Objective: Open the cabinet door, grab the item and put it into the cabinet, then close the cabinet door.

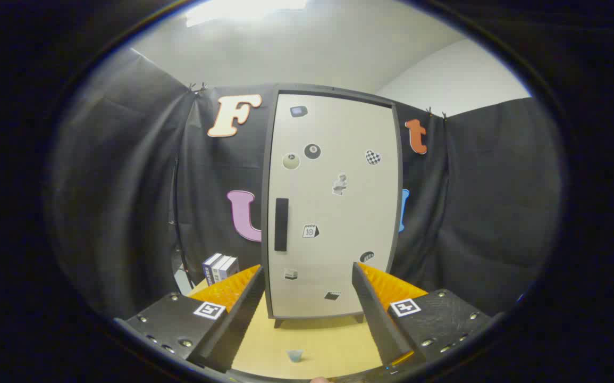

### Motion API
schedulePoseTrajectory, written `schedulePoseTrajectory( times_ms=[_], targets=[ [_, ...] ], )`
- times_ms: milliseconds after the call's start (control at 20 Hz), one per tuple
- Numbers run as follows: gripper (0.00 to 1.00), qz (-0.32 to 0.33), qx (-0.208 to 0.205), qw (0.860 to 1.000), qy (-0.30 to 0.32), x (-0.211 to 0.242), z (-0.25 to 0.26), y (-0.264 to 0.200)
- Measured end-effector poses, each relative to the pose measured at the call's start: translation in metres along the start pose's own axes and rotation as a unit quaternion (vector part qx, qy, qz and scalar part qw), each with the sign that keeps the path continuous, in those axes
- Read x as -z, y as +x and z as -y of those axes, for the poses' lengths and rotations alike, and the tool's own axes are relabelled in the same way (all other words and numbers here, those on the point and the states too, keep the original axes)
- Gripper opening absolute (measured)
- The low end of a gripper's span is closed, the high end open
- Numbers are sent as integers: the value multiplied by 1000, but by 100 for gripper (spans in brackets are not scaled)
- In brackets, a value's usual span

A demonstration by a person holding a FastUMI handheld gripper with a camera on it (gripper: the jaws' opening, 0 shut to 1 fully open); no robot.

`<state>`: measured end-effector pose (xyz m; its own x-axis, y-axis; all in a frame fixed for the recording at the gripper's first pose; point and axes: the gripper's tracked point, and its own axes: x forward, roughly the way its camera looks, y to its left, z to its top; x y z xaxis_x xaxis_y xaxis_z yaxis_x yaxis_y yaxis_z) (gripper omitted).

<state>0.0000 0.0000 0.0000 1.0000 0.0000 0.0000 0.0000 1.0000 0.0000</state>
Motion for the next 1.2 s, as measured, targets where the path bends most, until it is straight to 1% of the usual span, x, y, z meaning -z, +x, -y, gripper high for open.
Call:
schedulePoseTrajectory(
  times_ms=[800, 1000, 1200],
  targets=[
    [97, -9, -2, 1000, -5, 7, -8, 20],
    [97, -14, -8, 1000, -3, 9, -15, 38],
    [97, -16, -19, 1000, -6, 11, -26, 68]
  ],
)
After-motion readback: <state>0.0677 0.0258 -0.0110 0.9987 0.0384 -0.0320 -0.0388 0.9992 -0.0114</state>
